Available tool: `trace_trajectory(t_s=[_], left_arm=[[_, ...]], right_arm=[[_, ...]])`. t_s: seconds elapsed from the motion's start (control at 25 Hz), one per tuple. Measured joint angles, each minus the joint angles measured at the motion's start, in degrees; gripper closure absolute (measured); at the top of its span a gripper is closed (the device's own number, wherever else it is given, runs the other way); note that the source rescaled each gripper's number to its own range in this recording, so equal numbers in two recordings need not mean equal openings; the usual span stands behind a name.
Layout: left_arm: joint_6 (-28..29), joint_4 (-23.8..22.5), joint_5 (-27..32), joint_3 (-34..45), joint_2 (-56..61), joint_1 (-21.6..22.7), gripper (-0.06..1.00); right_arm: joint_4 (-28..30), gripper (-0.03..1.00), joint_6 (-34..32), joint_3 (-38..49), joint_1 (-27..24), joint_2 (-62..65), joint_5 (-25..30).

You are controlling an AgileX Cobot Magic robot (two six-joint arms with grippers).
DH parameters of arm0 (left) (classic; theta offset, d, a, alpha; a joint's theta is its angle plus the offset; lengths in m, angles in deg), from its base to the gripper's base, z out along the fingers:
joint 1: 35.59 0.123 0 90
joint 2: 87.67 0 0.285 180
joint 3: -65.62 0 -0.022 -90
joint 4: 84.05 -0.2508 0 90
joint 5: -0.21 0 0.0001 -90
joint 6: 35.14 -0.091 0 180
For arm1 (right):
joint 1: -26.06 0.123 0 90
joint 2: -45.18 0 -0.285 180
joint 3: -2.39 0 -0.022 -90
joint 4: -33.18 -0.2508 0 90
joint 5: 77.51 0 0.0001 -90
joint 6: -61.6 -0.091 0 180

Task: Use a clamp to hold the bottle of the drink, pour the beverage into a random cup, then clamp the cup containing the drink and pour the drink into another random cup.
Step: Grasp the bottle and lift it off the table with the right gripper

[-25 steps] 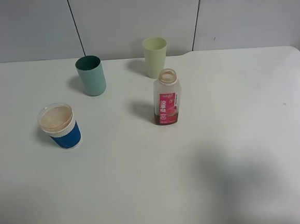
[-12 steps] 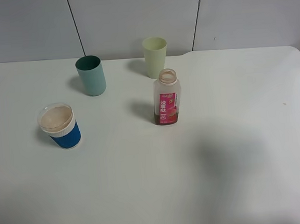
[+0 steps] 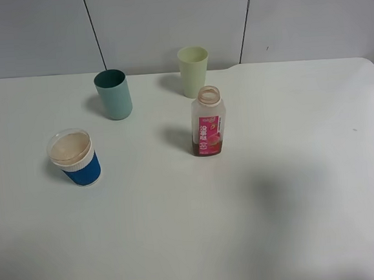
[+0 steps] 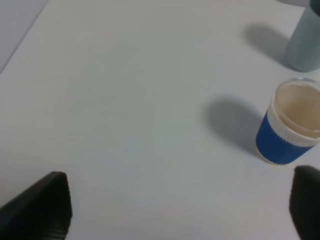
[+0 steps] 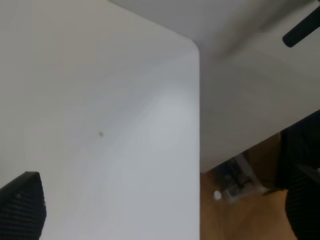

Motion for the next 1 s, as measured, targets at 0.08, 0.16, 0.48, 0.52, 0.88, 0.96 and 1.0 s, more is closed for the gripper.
trace_trajectory(t_s=[0.08,0.16,0.48,0.52,0.88,0.96,1.0], left_arm=[[0.0,0.0,0.0,0.0,0.0,0.0,0.32],[0.0,0.0,0.0,0.0,0.0,0.0,0.32],[0.0,0.0,0.0,0.0,0.0,0.0,0.32],[0.0,0.0,0.0,0.0,0.0,0.0,0.32],[0.0,0.0,0.0,0.0,0.0,0.0,0.32],[0.0,0.0,0.0,0.0,0.0,0.0,0.32],[0.0,0.0,0.0,0.0,0.0,0.0,0.32]], right_arm=[[1.74,0.05,0.0,0.0,0.0,0.0,0.0],[2.73,0.05,0.0,0.0,0.0,-0.06,-0.1],[7.45,0.05,-3.76,0.0,0.0,-0.06,-0.25],[9.14,0.05,-5.09,0.0,0.0,-0.06,-0.25],[20.87,0.05,-17.76,0.0,0.0,-0.11,-0.68],[20.74,0.05,-21.83,0.0,0.0,-0.68,-1.21],[20.55,0.05,-22.99,-0.04,0.0,-1.4,-1.76]])
